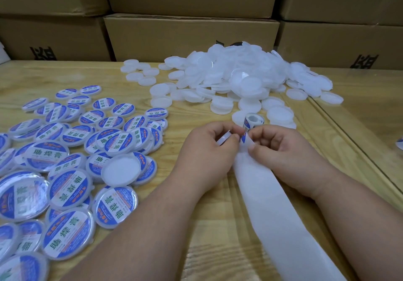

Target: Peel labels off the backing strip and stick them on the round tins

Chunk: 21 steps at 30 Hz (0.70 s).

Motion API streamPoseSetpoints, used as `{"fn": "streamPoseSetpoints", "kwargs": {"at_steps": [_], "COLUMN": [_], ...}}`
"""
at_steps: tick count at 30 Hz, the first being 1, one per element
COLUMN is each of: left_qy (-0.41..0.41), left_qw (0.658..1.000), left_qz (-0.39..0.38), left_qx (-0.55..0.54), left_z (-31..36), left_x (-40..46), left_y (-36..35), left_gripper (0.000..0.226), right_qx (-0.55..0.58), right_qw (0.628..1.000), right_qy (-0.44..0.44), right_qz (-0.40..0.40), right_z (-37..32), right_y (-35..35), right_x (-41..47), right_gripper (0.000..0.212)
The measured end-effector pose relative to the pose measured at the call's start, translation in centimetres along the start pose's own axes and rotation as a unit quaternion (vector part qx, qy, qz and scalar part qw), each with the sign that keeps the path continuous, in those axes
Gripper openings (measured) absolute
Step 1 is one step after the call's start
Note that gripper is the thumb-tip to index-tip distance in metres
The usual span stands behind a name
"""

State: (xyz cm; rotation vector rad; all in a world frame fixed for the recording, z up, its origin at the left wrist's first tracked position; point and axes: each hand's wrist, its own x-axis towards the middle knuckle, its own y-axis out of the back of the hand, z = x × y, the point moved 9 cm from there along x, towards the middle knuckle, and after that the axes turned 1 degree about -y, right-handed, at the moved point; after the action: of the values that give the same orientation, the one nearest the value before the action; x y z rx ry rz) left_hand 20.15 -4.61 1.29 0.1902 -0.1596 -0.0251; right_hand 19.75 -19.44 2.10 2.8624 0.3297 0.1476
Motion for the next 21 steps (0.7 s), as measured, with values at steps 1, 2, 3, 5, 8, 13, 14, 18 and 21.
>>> {"fn": "streamPoseSetpoints", "kwargs": {"at_steps": [1, 2, 3, 5, 8, 13, 14, 18, 21], "left_qy": [0.001, 0.001, 0.001, 0.001, 0.005, -0.006, -0.008, -0.013, -0.004], "left_qw": [1.0, 1.0, 1.0, 1.0, 1.0, 1.0, 1.0, 1.0, 0.999], "left_qz": [0.002, 0.0, -0.003, -0.007, -0.006, -0.017, -0.019, -0.012, 0.027], "left_qx": [-0.004, -0.011, -0.019, -0.025, -0.016, 0.014, 0.017, 0.011, -0.017], "left_z": [0.0, 0.1, 0.1, 0.2, 0.3, 0.6, 0.6, 0.6, 0.5], "left_x": [0.0, 0.0, 0.0, 0.0, 0.0, -0.1, -0.1, -0.1, 0.0], "left_y": [0.0, 0.0, -0.1, -0.1, 0.0, -0.1, -0.2, -0.1, 0.6], "left_gripper": [0.018, 0.014, 0.009, 0.009, 0.01, 0.008, 0.01, 0.013, 0.015], "right_qx": [0.001, 0.006, 0.018, 0.051, 0.052, 0.05, 0.043, 0.002, 0.011], "right_qw": [1.0, 1.0, 1.0, 0.998, 0.998, 0.998, 0.999, 1.0, 1.0], "right_qy": [0.001, 0.003, 0.007, 0.023, 0.042, 0.032, 0.03, 0.017, 0.017], "right_qz": [0.0, -0.002, -0.006, -0.015, -0.02, -0.011, -0.007, 0.011, 0.009], "right_z": [0.0, -0.1, -0.3, -0.8, -1.2, -1.0, -0.9, -0.8, -0.9], "right_y": [0.0, -0.1, -0.2, -0.4, -0.3, -0.4, -0.4, -0.1, -0.1], "right_x": [0.0, 0.0, -0.1, -0.2, -0.3, -0.3, -0.2, -0.2, -0.3], "right_gripper": [0.023, 0.02, 0.014, 0.006, 0.025, 0.01, 0.011, 0.037, 0.037]}}
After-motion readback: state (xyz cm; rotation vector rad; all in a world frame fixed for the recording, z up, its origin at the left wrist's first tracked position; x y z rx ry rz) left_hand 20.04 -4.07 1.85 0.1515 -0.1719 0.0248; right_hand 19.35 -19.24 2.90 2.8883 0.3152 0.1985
